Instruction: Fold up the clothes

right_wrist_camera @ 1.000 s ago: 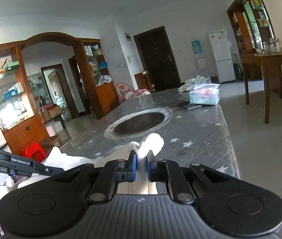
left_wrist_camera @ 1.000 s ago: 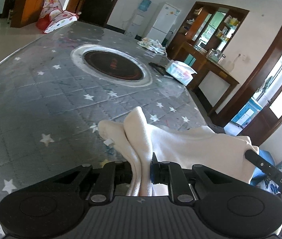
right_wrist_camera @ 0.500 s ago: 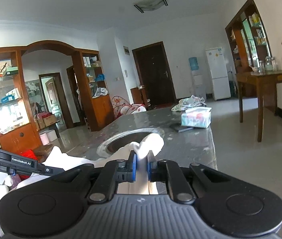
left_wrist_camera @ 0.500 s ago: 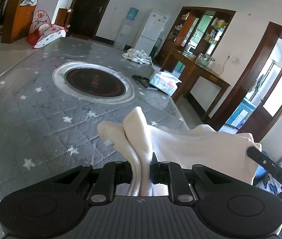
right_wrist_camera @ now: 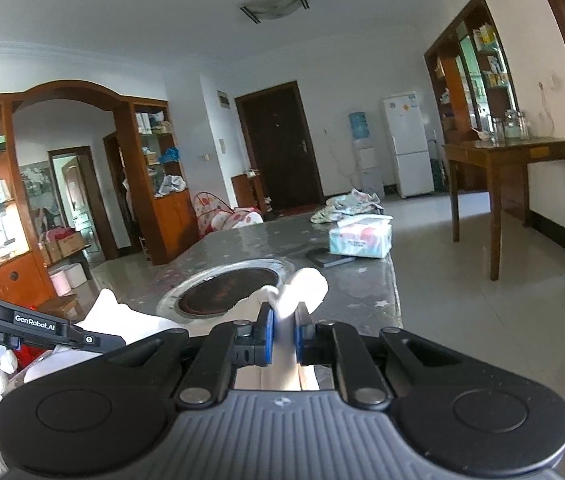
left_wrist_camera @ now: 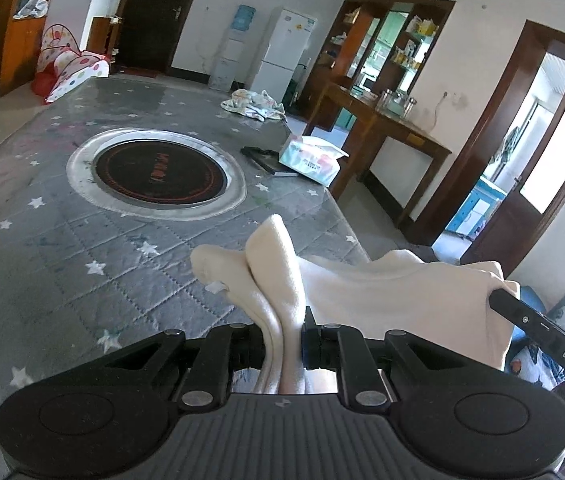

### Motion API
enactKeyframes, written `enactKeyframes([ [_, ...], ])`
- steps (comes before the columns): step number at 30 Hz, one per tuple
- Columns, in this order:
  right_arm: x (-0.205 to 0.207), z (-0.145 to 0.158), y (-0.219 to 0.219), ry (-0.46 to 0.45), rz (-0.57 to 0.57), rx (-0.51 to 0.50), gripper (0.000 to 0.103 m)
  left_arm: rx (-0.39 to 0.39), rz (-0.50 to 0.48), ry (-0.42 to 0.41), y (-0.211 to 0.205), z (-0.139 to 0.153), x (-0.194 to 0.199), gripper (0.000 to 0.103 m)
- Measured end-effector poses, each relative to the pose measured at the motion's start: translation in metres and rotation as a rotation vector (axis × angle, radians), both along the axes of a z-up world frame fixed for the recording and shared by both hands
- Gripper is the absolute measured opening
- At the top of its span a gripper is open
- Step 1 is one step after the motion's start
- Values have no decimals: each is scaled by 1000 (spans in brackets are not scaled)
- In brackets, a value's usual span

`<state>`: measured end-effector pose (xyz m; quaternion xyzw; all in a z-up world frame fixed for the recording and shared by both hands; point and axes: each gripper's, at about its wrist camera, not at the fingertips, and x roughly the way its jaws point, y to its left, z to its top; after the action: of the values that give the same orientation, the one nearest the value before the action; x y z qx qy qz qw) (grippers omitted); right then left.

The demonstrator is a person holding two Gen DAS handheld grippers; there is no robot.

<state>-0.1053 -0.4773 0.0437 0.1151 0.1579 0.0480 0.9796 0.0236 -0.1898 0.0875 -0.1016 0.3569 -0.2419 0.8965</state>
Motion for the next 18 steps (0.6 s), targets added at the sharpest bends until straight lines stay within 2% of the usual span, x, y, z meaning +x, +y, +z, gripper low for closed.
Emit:
enactKeyframes([
  [18,59,-35,-13,121,-73,-2,9,-9,-36,99,-11,-42,54,15],
])
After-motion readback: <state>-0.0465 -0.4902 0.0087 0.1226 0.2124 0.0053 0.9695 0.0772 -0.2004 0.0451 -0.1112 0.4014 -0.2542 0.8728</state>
